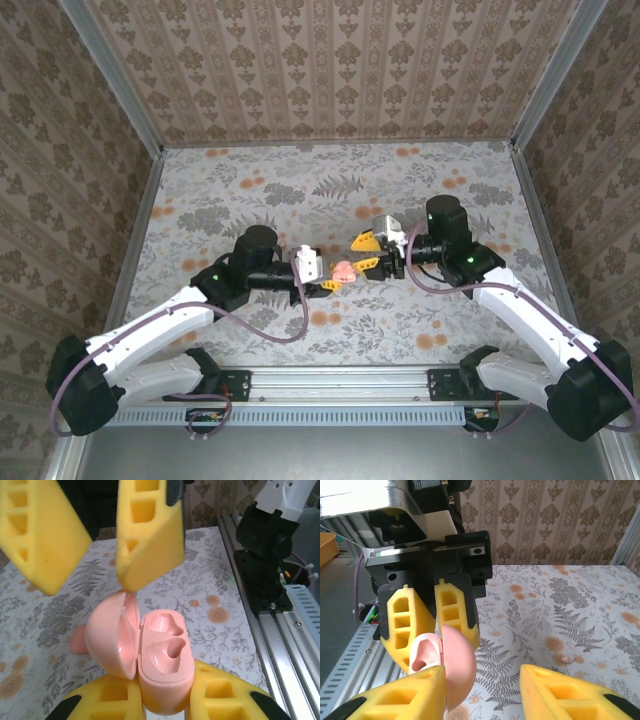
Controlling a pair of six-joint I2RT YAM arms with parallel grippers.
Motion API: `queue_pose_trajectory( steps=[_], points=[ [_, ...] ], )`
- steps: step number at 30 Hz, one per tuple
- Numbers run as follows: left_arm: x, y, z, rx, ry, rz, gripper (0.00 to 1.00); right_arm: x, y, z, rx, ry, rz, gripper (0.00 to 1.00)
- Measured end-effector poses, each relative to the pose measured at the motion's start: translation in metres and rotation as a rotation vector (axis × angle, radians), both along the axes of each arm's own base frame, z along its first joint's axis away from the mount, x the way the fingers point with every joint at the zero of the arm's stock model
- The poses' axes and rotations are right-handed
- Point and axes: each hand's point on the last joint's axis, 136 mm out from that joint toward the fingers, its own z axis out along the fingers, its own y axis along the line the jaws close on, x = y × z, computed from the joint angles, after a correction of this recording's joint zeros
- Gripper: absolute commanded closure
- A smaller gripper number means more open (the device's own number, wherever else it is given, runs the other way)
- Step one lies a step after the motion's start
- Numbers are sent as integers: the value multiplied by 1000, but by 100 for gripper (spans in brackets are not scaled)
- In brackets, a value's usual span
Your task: Insert the wireless bluetooth earbuds into the charging case
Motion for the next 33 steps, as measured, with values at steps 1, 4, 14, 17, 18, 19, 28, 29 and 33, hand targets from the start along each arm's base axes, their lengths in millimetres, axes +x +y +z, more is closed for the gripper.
queue_pose_trajectory(
  steps=[1,4,14,17,18,19,28,29,33],
  points=[
    [1,0,0,-1,3,4,86,1,0,0,1,7,-2,58],
    [4,0,2,-10,11,22,87,5,1,1,5,26,-9,57],
    [45,19,-19,-5,100,230,87,23,-4,17,9,131,-139,55],
    [67,35,-29,-5,147,352,87,38,-5,26,-1,203,-232,54],
    [74,41,-33,-7,160,393,87,42,-5,26,-8,230,-262,54],
    [81,48,-35,-10,173,434,87,48,-5,25,-18,261,-297,53],
    [133,104,-35,-55,243,773,87,95,-5,-34,-223,697,-671,53],
    [135,108,-35,-57,246,796,87,99,-7,-45,-252,754,-719,53],
    [137,115,-39,-58,254,833,87,104,-18,-86,-354,921,-863,54]
  ],
)
